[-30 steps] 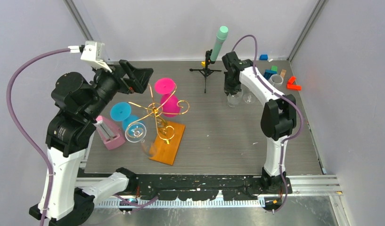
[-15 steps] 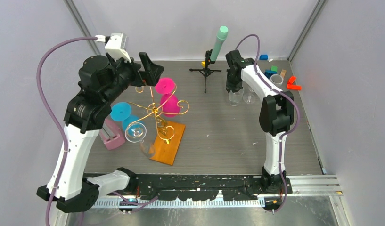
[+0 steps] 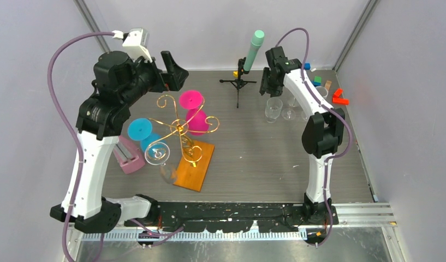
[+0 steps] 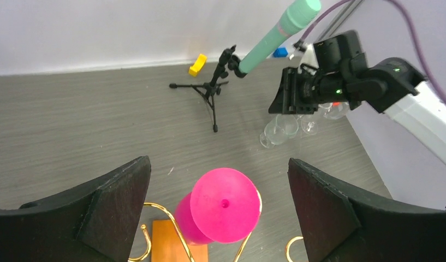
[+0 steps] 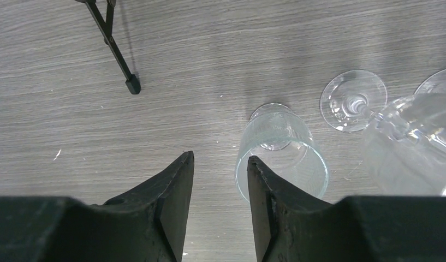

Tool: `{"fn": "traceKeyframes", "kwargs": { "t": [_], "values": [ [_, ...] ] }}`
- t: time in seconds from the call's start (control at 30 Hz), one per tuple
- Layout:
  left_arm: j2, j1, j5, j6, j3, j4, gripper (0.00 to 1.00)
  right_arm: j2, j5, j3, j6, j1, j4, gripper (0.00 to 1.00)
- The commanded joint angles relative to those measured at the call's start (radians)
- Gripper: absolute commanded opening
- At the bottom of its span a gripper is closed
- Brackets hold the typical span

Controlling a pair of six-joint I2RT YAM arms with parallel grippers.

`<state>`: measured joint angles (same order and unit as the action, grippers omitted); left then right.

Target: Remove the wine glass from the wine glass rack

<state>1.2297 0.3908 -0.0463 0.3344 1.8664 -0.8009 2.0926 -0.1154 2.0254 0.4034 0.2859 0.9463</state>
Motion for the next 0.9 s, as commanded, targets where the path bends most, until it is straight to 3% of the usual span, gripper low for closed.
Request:
{"fn": "traceKeyframes", "kwargs": {
  "t": [0.0, 0.1, 0.33, 0.43, 0.67, 0.87],
  "values": [
    [0.046, -0.063, -0.136, 0.057, 0.021, -0.049, 1.0, -0.131, -0.009, 0.005, 0.034, -0.001, -0.003, 0.47],
    [0.067, -0.094, -0.22, 0.104, -0.001, -0.045, 0.98, -0.252, -0.005, -0.12, 0.081, 0.0, -0.1, 0.48],
    [0.083, -0.18, -0.396, 0.207, -0.016, -0.061, 0.81, -0.499, 0.038, -0.416, 0.167, 0.001, -0.228, 0.49],
    [0.073, -0.205, -0.399, 0.234, -0.02, -0.097, 0.74, -0.575, 0.058, -0.476, 0.193, 0.001, -0.238, 0.49],
    [-0.005, -0.21, -0.379, 0.286, -0.152, -0.06, 0.73, -0.652, 0.048, -0.554, 0.211, 0.001, -0.208, 0.47],
    [-0.03, -0.209, -0.387, 0.311, -0.21, -0.057, 0.6, -0.695, 0.049, -0.592, 0.214, 0.001, -0.191, 0.47]
  ]
}}
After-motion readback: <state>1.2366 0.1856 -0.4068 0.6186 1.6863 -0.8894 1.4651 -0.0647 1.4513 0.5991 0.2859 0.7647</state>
